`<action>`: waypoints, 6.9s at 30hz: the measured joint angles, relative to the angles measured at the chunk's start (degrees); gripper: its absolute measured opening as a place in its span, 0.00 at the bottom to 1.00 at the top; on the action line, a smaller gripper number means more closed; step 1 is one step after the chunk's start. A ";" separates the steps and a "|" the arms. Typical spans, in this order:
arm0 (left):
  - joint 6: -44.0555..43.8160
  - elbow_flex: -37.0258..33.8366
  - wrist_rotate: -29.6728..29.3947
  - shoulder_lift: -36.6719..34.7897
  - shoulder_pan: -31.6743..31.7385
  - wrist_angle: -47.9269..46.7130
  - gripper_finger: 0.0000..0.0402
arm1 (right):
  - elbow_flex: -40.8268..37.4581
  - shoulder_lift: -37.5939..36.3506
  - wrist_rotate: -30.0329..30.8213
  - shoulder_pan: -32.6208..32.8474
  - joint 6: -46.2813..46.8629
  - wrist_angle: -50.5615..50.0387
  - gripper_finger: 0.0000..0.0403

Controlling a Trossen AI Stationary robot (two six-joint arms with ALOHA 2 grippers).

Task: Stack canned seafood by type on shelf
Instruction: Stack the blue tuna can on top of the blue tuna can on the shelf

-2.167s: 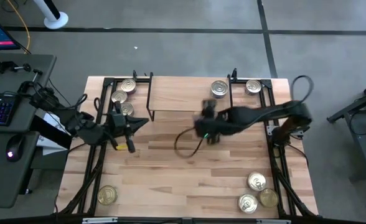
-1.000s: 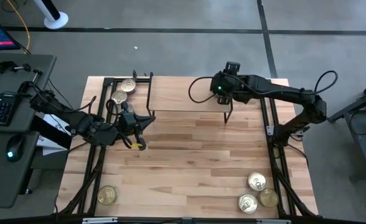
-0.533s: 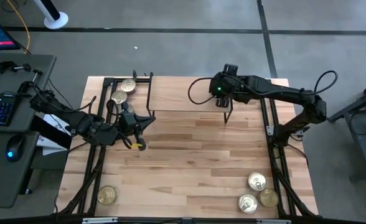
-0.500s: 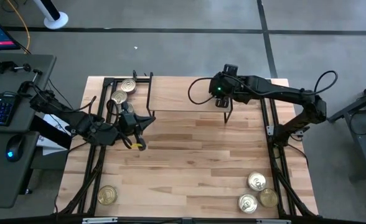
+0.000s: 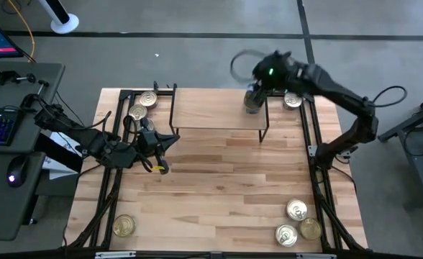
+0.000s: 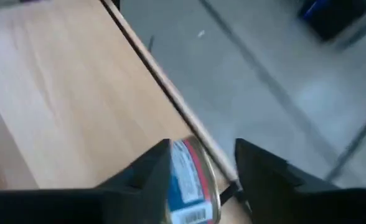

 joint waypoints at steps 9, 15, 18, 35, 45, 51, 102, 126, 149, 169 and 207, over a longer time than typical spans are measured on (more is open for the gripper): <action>-1.19 0.00 1.95 0.06 -0.09 0.02 0.00 | 0.98 1.32 -11.28 -14.02 8.09 -3.08 0.03; -2.13 -0.04 2.02 0.45 -0.02 0.09 0.00 | 0.92 5.15 -12.71 -14.23 9.11 -4.05 0.00; -2.16 -0.04 2.23 0.55 -0.02 0.00 0.00 | 0.91 7.09 -12.83 -12.97 9.11 -3.82 0.00; -3.57 -0.04 2.47 0.52 0.00 -0.08 0.00 | 0.83 8.20 -12.18 -6.58 9.20 -2.88 0.00; -3.55 -0.04 2.45 0.52 0.00 -1.77 0.00 | 5.41 8.20 -6.01 -5.70 5.59 -3.12 0.00; -3.53 -0.04 2.45 0.52 0.00 -2.17 0.00 | 18.62 8.18 -10.05 -5.26 0.49 -6.70 0.03; -3.09 0.00 3.93 0.52 0.42 -5.11 0.00 | 13.24 14.16 5.61 5.85 -32.27 -27.73 0.78; -5.14 0.00 13.64 0.50 0.44 -4.40 0.00 | 8.70 9.07 3.89 1.74 65.66 -16.31 0.78; -5.10 0.00 18.95 0.50 0.42 -9.11 0.00 | -1.03 9.11 1.56 1.78 75.14 -8.06 0.74; -5.17 0.00 19.33 0.50 0.43 -12.93 0.00 | 1.42 3.36 2.59 1.78 67.21 -12.75 0.43; -18.52 0.00 16.68 0.48 0.42 -8.54 0.00 | -50.01 -21.49 -14.66 -5.02 71.66 48.15 0.52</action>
